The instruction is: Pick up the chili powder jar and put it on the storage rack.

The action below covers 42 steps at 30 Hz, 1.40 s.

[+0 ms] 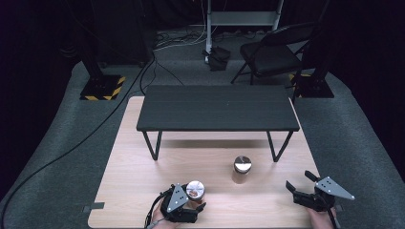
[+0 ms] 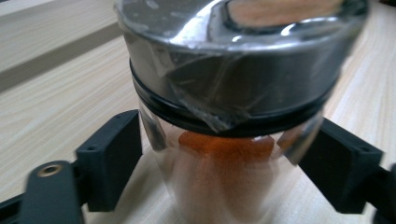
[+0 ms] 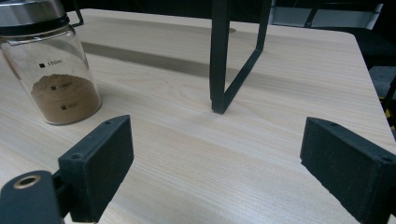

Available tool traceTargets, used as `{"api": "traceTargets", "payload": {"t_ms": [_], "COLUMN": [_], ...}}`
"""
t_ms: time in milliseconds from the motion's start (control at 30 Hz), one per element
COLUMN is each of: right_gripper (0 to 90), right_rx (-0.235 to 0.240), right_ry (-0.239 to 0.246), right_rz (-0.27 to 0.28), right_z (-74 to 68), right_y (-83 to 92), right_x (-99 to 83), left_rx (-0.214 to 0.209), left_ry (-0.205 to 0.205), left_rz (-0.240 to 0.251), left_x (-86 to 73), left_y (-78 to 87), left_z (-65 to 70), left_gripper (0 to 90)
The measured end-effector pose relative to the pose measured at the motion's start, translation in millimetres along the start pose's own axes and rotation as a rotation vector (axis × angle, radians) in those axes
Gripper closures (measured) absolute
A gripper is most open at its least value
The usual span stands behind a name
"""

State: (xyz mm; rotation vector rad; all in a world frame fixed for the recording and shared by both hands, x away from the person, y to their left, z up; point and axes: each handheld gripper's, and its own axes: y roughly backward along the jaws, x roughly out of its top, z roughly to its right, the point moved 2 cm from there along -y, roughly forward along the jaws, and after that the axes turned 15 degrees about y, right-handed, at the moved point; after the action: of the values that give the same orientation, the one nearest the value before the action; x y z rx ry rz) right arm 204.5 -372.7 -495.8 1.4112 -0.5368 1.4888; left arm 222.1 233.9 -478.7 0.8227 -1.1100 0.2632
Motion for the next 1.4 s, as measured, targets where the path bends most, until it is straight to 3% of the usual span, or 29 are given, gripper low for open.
{"api": "traceTargets", "payload": {"t_ms": [133, 667, 1000, 1233, 1400], "right_gripper": [9.0, 9.1, 9.1, 9.2, 9.2], "right_rx": [0.001, 0.0, 0.003, 0.002, 0.005], "right_ry": [0.0, 0.005, 0.0, 0.003, 0.002], "right_rz": [-0.003, -0.002, -0.002, -0.003, -0.002], "right_z": [0.2, 0.0, 0.8, 0.4, 1.1], "right_y": [-0.3, -0.1, -0.1, -0.2, -0.2], "right_x": [0.4, 0.2, 0.2, 0.3, 0.2], "left_rx": [-0.004, -0.014, -0.009, 0.033, 0.055], "left_ry": [-0.007, 0.006, 0.019, 0.063, 0.081], "left_rz": [0.021, 0.026, 0.07, 0.136, 0.154], "left_x": [-2.2, -2.0, 1.0, 8.1, 15.4], "left_y": [-2.1, -1.0, 9.5, 24.3, 28.8], "left_z": [2.5, 2.6, 1.1, 1.4, 1.2], "left_gripper": [30.4, 31.3, 31.3, 31.4, 31.4]}}
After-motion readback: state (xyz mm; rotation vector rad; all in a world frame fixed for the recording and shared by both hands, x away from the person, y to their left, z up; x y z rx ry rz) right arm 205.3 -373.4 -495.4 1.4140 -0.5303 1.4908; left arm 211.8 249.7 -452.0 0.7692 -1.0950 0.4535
